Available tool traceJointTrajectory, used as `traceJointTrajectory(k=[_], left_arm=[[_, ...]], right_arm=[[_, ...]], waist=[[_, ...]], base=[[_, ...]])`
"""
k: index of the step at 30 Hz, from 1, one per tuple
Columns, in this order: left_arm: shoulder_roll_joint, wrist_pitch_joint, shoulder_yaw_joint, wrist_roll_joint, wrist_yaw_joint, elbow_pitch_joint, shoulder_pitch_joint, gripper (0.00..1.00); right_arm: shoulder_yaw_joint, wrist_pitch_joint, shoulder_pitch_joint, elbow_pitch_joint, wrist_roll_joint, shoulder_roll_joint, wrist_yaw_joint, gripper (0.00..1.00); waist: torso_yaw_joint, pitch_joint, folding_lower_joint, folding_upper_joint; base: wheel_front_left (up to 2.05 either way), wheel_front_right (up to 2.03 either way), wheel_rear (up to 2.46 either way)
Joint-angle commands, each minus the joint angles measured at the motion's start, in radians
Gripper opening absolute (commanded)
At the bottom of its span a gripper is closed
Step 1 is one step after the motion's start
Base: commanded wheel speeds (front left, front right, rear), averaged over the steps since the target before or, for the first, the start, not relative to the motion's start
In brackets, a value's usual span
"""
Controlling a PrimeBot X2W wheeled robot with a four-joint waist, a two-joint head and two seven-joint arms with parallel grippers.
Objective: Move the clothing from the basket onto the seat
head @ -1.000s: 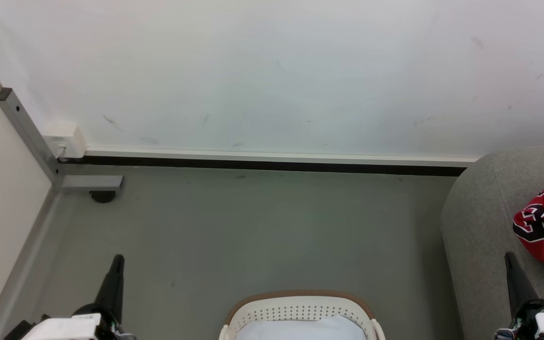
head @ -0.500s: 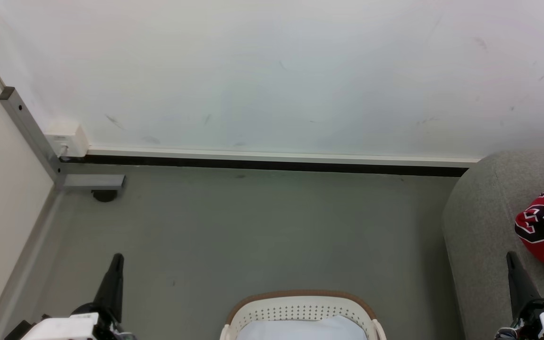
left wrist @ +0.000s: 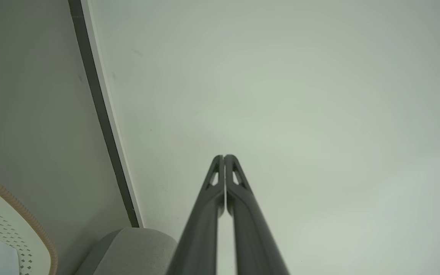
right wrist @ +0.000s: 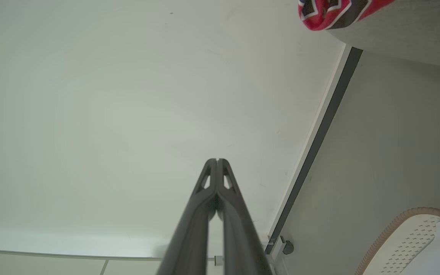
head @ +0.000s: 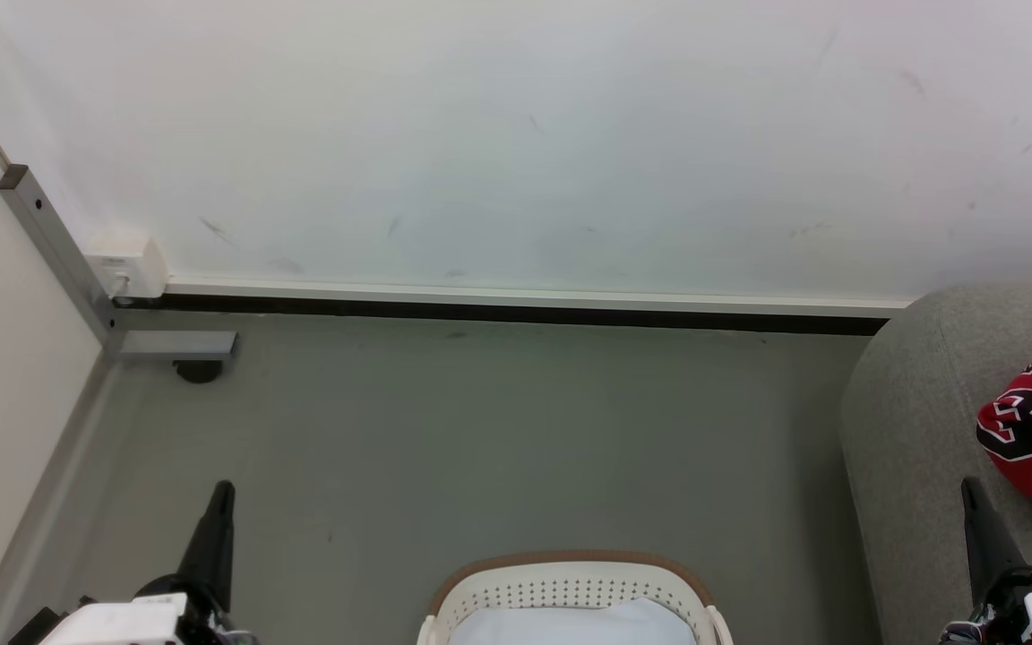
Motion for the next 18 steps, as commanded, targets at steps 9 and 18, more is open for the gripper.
traceJointTrajectory(k=[9, 18], left_arm=[[0.002, 0.004, 0.002, -0.013, -0.004, -0.003, -0.009, 0.0], [0.002, 0.004, 0.002, -0.013, -0.004, -0.003, -0.009, 0.0]], right_arm=[[-0.004, 0.003, -0.012, -0.002, -0.004, 0.001, -0.002, 0.0], [-0.006, 0.005, -0.012, -0.002, -0.006, 0.002, -0.002, 0.0]], waist=[[0.0, 0.0, 0.0, 0.0], [0.0, 0.0, 0.0, 0.0]], base=[[0.0, 0.0, 0.0], [0.0, 0.0, 0.0]])
